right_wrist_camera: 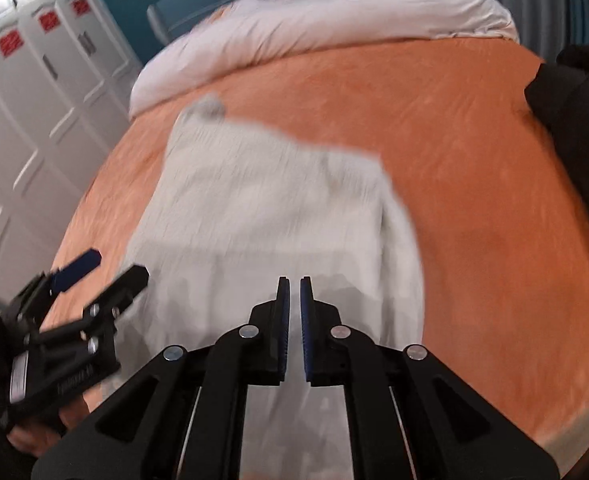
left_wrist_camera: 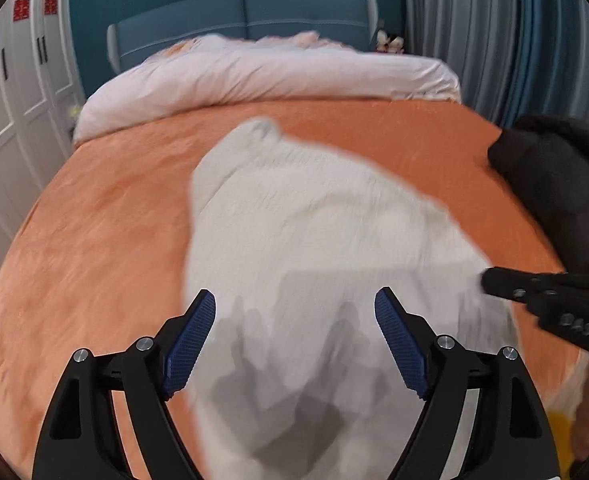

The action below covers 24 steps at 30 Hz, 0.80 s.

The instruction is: Fold large clothes

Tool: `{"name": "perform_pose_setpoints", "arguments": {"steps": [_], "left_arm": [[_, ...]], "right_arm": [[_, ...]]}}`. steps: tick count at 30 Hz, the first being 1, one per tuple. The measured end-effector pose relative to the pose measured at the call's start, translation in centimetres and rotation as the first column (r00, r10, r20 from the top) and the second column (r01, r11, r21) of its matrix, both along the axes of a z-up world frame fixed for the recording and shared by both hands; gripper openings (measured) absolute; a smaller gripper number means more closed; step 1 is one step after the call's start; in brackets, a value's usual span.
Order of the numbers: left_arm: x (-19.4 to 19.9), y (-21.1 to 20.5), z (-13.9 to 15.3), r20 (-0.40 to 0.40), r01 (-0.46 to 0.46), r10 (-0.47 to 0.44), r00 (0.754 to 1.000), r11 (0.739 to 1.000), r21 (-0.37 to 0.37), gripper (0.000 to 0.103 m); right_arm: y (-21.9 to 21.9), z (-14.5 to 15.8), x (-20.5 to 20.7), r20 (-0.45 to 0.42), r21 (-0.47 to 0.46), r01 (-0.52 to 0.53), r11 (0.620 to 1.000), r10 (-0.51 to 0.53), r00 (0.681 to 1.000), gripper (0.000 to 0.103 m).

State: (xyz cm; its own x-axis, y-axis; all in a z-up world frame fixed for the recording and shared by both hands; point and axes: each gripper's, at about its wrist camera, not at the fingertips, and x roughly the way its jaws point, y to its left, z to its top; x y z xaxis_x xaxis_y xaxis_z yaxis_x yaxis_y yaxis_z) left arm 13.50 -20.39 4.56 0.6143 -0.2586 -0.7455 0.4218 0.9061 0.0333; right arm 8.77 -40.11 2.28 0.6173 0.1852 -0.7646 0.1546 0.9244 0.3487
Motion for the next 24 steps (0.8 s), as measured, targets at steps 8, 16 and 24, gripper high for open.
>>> {"name": "perform_pose_setpoints", "arguments": {"steps": [8,16,24], "left_arm": [[-2.3,4.9,-6.0,-0.247,-0.089,0.071,0.966,0.994,-0.062,0.090],[-1.7,6.8,-5.6,-0.342,-0.157,0.103,0.934,0.979,-0.133,0.090],[1.4,6.3,-0.3,-0.294,-0.183,0.116,0.949,0.960,-0.214,0.094]], "right_arm": [[4.0,-7.1,-4.3,-0.111,-0.047,0.008,0.999,-0.014,0.994,0.001],[1.5,-5.8,-4.2,-0.136,0.063,0.026,0.998,-0.017,0.991,0.007],[-5.6,-2.3,-1.8,-0.035,0.203,0.229,0.952,-0.226,0.973,0.084]]}}
